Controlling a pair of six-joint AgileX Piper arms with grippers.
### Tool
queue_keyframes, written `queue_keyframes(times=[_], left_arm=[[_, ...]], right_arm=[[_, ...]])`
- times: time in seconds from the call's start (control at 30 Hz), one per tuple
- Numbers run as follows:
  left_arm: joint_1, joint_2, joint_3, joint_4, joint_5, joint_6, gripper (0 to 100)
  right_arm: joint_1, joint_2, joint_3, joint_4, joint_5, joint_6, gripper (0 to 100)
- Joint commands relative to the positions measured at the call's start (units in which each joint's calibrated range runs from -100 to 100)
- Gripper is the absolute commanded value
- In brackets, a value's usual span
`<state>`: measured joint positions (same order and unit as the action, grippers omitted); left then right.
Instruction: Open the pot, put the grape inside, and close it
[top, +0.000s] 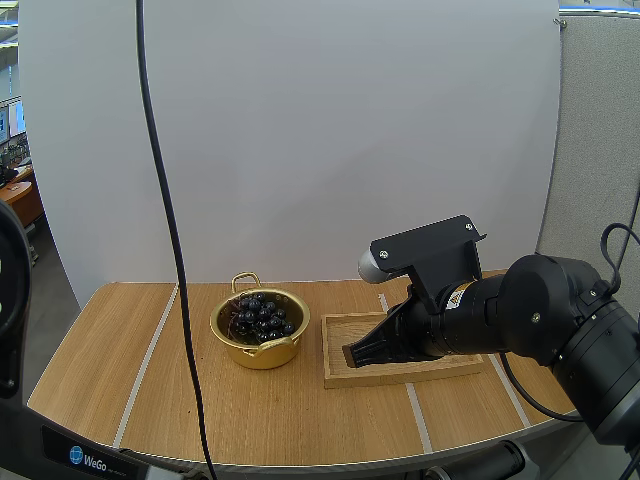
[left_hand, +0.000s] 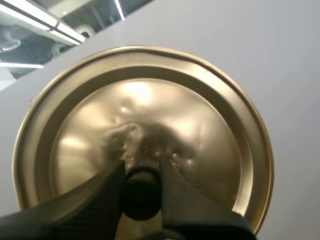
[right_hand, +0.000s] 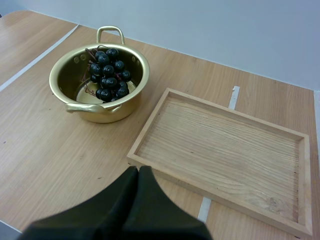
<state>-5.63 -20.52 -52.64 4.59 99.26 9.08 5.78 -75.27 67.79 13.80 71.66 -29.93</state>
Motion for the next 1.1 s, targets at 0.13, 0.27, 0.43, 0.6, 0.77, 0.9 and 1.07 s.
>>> queue_keyframes(times=[0.13,0.27,0.43,0.6,0.77,0.9,1.07], left_arm=[[-0.08,3.39,-0.23,0.47,0.74,1.97,0],[-0.08,4.50,2.14,0.57,0.74,2.74,0],[-0.08,4.50,9.40,-0.03,0.74,4.11,0],[-0.08,4.37,19.38,-0.96,0.74,4.73,0],[-0.08,4.37,29.66,-3.56,0.74,6.09,0],[-0.08,4.37,37.22,-7.10,0.74,8.27,0],[-0.08,4.37,45.43,-9.28,0.74,10.89,0]], right_arm=[[-0.21,-0.56,-0.09,0.63,-0.95,-0.34,0],[-0.21,-0.56,-0.09,0.63,-0.95,-0.34,0],[-0.21,-0.56,-0.09,0.63,-0.95,-0.34,0],[-0.21,-0.56,-0.09,0.63,-0.95,-0.34,0],[-0.21,-0.56,-0.09,0.63,-0.95,-0.34,0],[-0.21,-0.56,-0.09,0.63,-0.95,-0.34,0],[-0.21,-0.56,-0.09,0.63,-0.95,-0.34,0]])
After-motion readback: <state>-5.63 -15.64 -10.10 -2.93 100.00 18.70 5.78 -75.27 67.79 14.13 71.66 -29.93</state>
